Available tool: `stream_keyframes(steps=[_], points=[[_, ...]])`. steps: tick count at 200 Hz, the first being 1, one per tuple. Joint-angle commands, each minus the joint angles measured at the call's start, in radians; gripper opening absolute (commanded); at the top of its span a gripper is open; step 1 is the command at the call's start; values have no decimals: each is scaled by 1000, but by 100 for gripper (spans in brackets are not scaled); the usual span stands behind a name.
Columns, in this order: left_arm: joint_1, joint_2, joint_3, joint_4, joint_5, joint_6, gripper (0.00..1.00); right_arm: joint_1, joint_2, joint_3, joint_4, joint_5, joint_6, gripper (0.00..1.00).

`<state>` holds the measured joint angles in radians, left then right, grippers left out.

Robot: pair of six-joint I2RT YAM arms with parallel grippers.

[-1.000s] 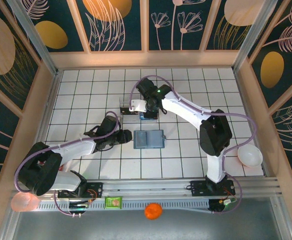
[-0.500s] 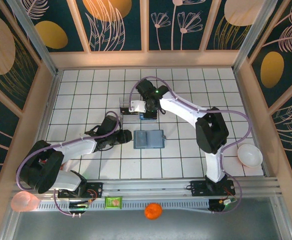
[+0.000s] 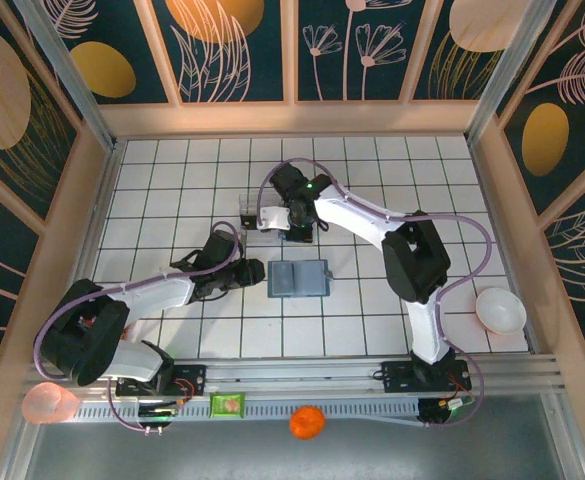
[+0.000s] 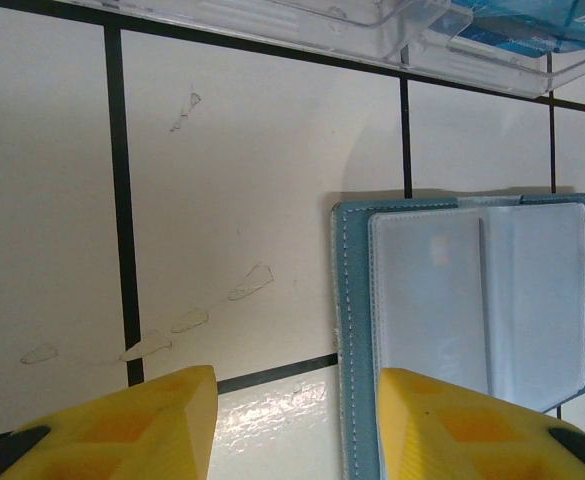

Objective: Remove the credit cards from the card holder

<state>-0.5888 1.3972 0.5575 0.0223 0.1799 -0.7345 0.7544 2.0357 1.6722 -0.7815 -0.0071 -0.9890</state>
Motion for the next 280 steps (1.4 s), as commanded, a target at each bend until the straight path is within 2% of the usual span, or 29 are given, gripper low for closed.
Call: stream_keyframes(steps=[1, 21, 43, 69, 93, 132, 146, 175, 218, 238, 267, 280], points=[[7, 10, 21, 4, 21, -12, 46, 10, 14, -16, 6, -30, -23, 0], [8, 6, 16, 10, 24, -15, 45, 15, 16, -25, 30, -14, -17, 0], [10, 2, 15, 5, 23, -12, 45, 23, 16, -46, 61, 18, -11, 11], [11, -3, 15, 5, 24, -10, 45, 26, 7, -40, 93, 19, 5, 18], [12, -5, 11, 9, 27, -14, 45, 25, -23, -29, 123, 7, 23, 25], [13, -30, 4, 21, 24, -16, 46, 5, -100, -16, 193, -54, 112, 31], [12, -51, -3, 28, 21, -11, 48, -11, -135, -36, 242, -106, 181, 31], [12, -114, -13, 9, -20, -4, 55, -21, -258, -202, 489, -156, 375, 32], [12, -176, -26, 2, -58, 13, 64, -25, -418, -457, 775, -194, 814, 30], [12, -198, -37, 4, -82, 14, 68, -9, -457, -528, 766, -219, 980, 27], [12, -218, -45, -16, -122, 25, 69, 14, -478, -599, 668, -201, 1120, 11], [13, -227, -52, -21, -133, 31, 69, 21, -486, -646, 639, -194, 1175, 8]])
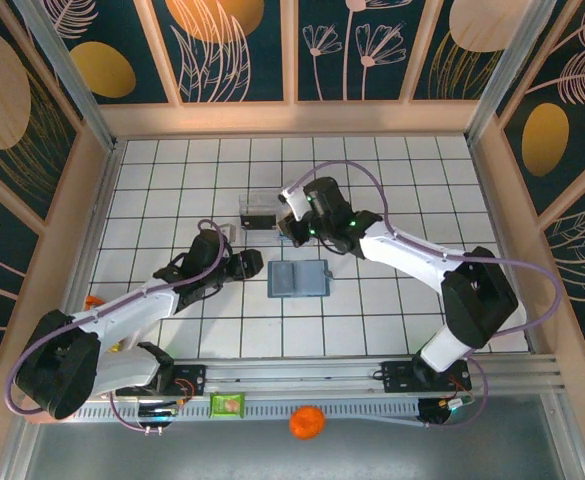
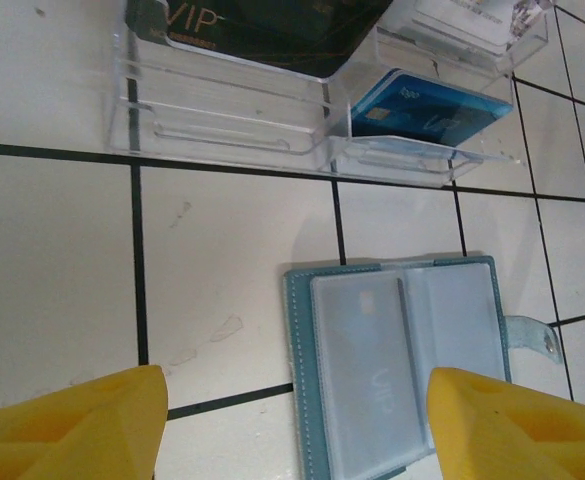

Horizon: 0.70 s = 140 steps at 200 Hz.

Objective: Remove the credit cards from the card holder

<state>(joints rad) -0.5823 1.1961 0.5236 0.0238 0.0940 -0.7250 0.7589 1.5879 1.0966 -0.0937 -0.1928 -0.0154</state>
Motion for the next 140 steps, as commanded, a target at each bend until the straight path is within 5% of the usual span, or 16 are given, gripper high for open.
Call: stream_keyframes(steps=[1, 37, 140], points=[[6, -28, -18, -22, -47, 22, 69, 19, -38, -75, -50, -7, 204, 8], [6, -49, -56, 10, -29, 11, 73, 72, -2, -125, -65, 99, 258, 0], [6, -92, -70, -19, -40, 22, 76, 66, 259, 83, -124, 374, 209, 0]])
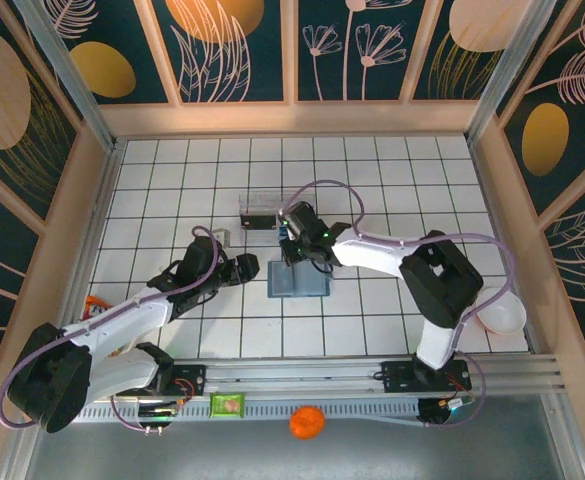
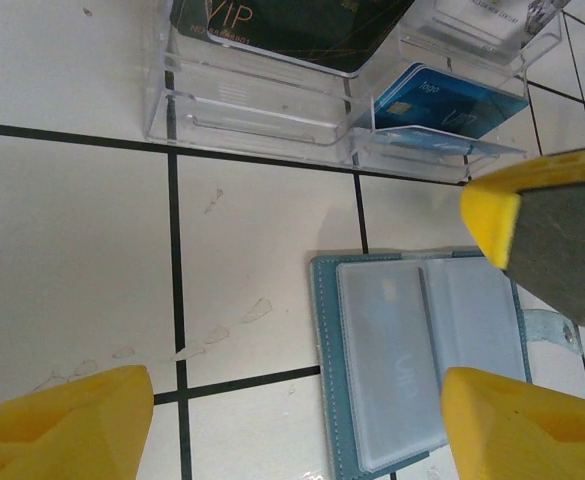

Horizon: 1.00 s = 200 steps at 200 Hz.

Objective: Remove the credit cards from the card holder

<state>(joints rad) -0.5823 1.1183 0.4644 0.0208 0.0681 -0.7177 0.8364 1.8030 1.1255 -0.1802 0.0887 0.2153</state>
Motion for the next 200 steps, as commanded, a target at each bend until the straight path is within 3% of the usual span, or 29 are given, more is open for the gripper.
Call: stream_keyframes(steps=[1, 58, 119, 153, 180, 200], points=[[6, -14, -10, -16, -14, 15, 76, -11, 46, 55, -37, 95, -23, 0], [6, -15, -6, -22, -12, 15, 76, -33, 125, 142, -47, 174, -56, 0], [6, -29, -13, -26, -13, 15, 79, -24, 99, 156, -45, 159, -48, 0], [6, -15, -14, -17, -8, 15, 81, -6, -2, 82, -34, 120, -24, 20], [6, 0, -12, -4, -7, 14, 81, 16, -80, 8, -23, 76, -7, 25], [6, 5, -10, -2, -22, 12, 82, 63, -96, -34, -14, -30, -44, 29]])
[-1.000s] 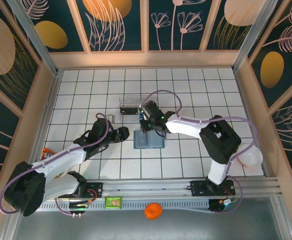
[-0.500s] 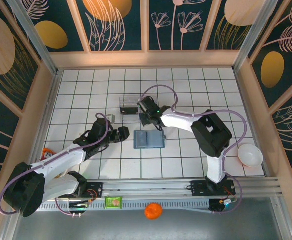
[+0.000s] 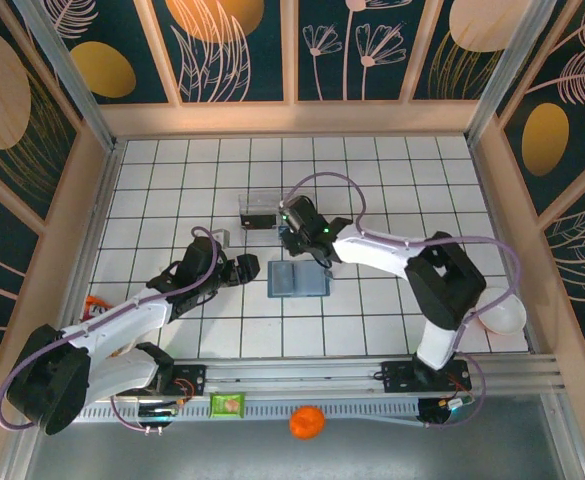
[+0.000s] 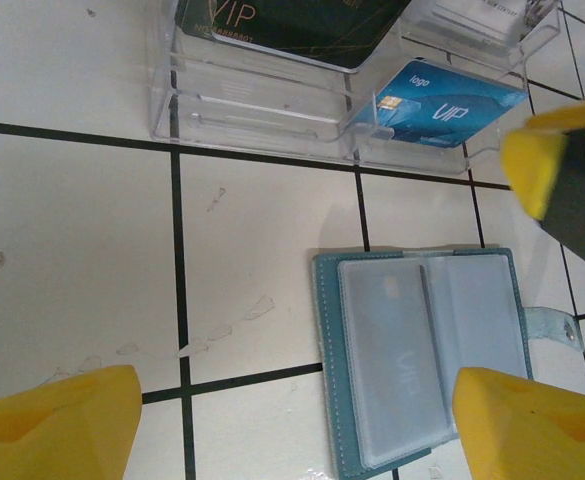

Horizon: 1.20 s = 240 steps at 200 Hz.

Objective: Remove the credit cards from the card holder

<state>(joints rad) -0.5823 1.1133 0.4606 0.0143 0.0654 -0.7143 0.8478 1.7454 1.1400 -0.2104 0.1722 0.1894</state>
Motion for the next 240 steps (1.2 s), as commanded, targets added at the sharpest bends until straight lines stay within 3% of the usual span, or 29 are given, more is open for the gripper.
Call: stream_keyframes(steps=[1, 49, 149, 206, 240], points=[[6, 10, -6, 4, -20, 9, 82, 55, -38, -50, 14, -116, -19, 29], [6, -4, -14, -11, -52, 6, 85, 190, 40, -71, -30, -91, -38, 32], [6, -1, -17, -8, -45, 9, 85, 253, 126, -84, -79, 34, -28, 32], [6, 9, -32, 33, 5, 7, 81, 251, 92, -120, -7, 10, -3, 0], [4, 50, -47, 117, 100, -12, 63, 229, 21, -182, 122, -60, 45, 0]])
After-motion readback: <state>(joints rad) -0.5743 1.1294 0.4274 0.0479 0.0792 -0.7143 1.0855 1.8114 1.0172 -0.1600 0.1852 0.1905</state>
